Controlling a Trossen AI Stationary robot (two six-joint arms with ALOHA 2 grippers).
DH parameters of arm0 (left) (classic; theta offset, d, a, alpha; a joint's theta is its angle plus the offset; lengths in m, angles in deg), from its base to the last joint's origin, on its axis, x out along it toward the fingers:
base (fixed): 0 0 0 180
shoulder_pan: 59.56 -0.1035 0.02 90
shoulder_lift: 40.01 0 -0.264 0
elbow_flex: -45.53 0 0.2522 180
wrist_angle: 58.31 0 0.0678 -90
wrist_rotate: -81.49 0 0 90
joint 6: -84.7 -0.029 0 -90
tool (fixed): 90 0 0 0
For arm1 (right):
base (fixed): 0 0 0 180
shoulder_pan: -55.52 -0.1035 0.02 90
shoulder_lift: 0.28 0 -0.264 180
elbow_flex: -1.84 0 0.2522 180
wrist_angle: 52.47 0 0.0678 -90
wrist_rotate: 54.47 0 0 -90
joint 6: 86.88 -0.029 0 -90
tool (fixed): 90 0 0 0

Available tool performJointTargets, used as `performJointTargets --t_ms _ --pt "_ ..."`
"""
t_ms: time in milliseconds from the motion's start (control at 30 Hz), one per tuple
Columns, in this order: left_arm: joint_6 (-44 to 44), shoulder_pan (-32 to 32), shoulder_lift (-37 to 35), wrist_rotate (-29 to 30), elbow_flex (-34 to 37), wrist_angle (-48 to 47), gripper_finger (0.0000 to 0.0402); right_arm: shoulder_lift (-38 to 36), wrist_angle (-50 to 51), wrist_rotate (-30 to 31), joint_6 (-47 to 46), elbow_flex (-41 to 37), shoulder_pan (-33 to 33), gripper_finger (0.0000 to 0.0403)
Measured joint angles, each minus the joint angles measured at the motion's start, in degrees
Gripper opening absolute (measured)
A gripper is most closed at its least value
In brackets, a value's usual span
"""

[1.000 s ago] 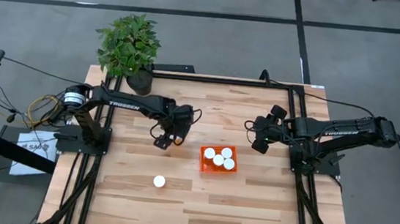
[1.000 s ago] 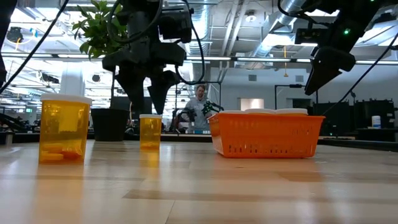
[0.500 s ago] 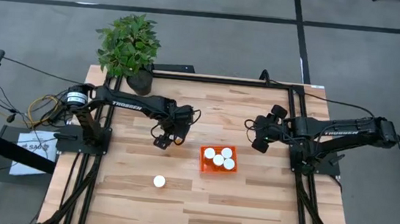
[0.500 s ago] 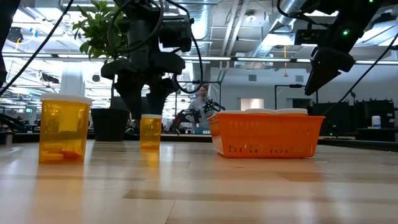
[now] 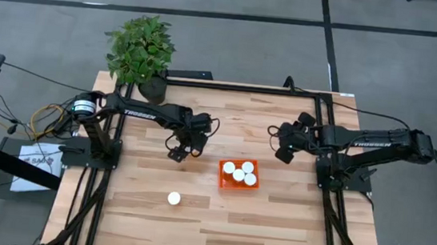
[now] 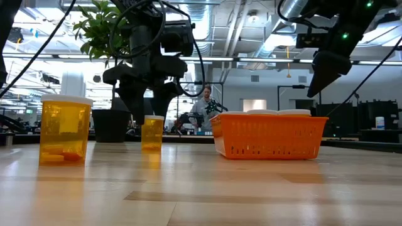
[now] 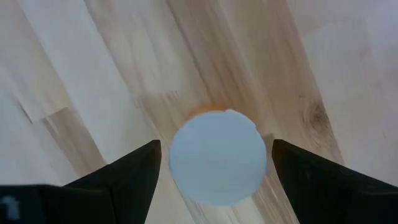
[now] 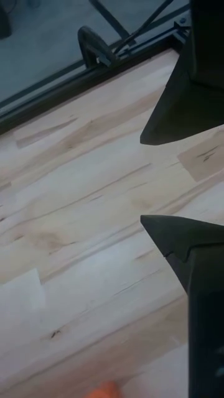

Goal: Pick and place pill bottles into a basket
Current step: Put the orange pill bottle into the orange bin

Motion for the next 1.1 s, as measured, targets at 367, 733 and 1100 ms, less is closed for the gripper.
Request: performJointTargets --t_ms 367,733,1100 --pt "-3.37 -0.88 1.5 -2.61 0.01 1.82 0.0297 0.0 0.0 -0.02 -0.02 0.0 0.4 0.0189" --pt "-4.19 -0.92 1.95 -2.9 0.0 2.52 0.0297 0.0 0.09 -0.05 0.0 0.0 0.4 0.0189" --pt "-4.21 -0.92 1.95 -3.57 0.0 2.51 0.0297 0.0 0.07 -0.07 -0.02 0.0 0.4 0.0189"
